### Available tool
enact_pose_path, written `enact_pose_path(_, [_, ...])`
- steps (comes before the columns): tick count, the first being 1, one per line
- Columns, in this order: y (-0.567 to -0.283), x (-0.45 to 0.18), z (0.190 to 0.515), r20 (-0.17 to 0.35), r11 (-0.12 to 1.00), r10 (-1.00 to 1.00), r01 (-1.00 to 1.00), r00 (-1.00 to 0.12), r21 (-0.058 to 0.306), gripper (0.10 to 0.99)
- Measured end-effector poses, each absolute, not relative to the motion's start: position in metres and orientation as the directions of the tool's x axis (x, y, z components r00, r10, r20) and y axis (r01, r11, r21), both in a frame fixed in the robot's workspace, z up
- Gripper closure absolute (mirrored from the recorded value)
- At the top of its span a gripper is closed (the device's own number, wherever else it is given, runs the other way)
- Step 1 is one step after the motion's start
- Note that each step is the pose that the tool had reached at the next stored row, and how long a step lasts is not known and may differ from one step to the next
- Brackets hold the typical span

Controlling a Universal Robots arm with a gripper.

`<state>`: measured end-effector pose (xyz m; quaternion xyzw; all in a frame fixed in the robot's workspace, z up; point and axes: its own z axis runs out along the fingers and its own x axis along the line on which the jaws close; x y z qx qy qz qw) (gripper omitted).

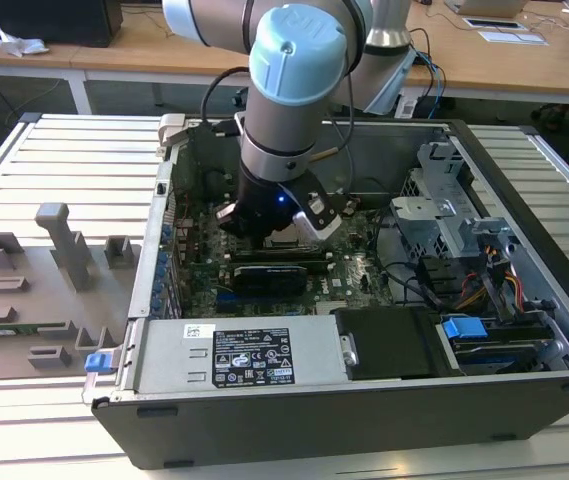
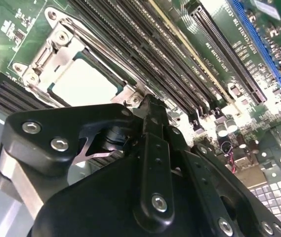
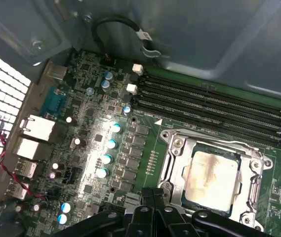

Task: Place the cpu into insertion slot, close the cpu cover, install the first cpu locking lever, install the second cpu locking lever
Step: 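Install the second cpu locking lever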

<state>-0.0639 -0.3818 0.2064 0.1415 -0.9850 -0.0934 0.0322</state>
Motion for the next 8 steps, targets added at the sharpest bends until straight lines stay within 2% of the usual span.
enact_pose_path(2, [-0.378, -0.062, 0.211, 0.045, 0.948, -0.283, -0.272, -0.958, 0.167, 0.980])
enact_pose_path(8, [-0.376, -0.061, 0.235, 0.048, 0.950, -0.282, -0.272, -0.958, 0.155, 0.980])
